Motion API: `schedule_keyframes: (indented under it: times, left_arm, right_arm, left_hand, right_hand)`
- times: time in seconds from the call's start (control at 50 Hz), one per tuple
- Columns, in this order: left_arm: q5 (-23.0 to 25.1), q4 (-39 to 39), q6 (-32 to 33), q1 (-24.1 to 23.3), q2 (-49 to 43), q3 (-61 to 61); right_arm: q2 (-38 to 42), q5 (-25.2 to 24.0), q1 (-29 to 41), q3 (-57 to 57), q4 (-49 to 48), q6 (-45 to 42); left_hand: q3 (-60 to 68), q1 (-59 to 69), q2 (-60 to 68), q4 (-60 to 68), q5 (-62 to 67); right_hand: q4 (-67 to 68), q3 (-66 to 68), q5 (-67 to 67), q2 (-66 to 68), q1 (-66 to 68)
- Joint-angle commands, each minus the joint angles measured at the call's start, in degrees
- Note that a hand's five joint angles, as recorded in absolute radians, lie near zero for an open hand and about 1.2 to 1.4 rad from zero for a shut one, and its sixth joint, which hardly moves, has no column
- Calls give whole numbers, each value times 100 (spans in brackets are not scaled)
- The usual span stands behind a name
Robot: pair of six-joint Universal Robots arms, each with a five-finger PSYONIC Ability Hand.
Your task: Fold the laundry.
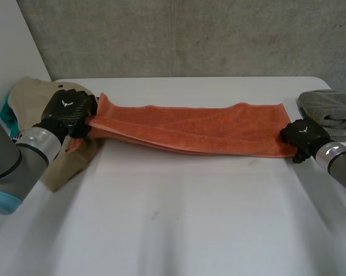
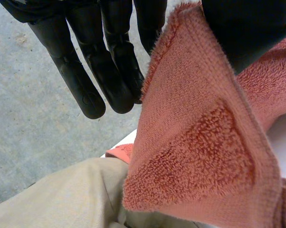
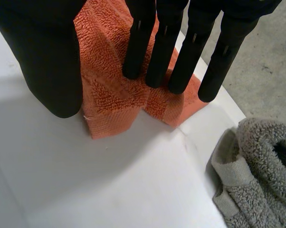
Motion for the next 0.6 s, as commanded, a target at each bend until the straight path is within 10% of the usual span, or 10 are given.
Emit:
schedule_keyframes:
  times: [0.02,0.18,0.34,0.6]
  left_arm:
    - [8,-3,2,18,-16,51]
    - [34,-3,-7,35,-25,77]
    - [96,-450,54,44,124,-19]
    - [184,-4052,2022,413,1205,-915]
  right_arm:
    - [135,11,56,-191,-53,8]
    - [390,195,82,-525,-114,8]
    - [57,125,38,-271,183,140]
    - [-2439,265,-1033,1276,4023,-2144]
  left_hand:
    - [1145,1279,1113,1104,1263]
    - [1145,1279,1113,1104,1263]
    - [1145,1279,1113,1104,1263]
    - [1145,1279,1113,1104,1263]
  right_hand:
    - [1041,1038,1044,1054,1163]
    - [3842,3839,3845,3855,3964]
    - [3853,3850,3856,3866,3975]
    - [3853,3850,3856,3866,3975]
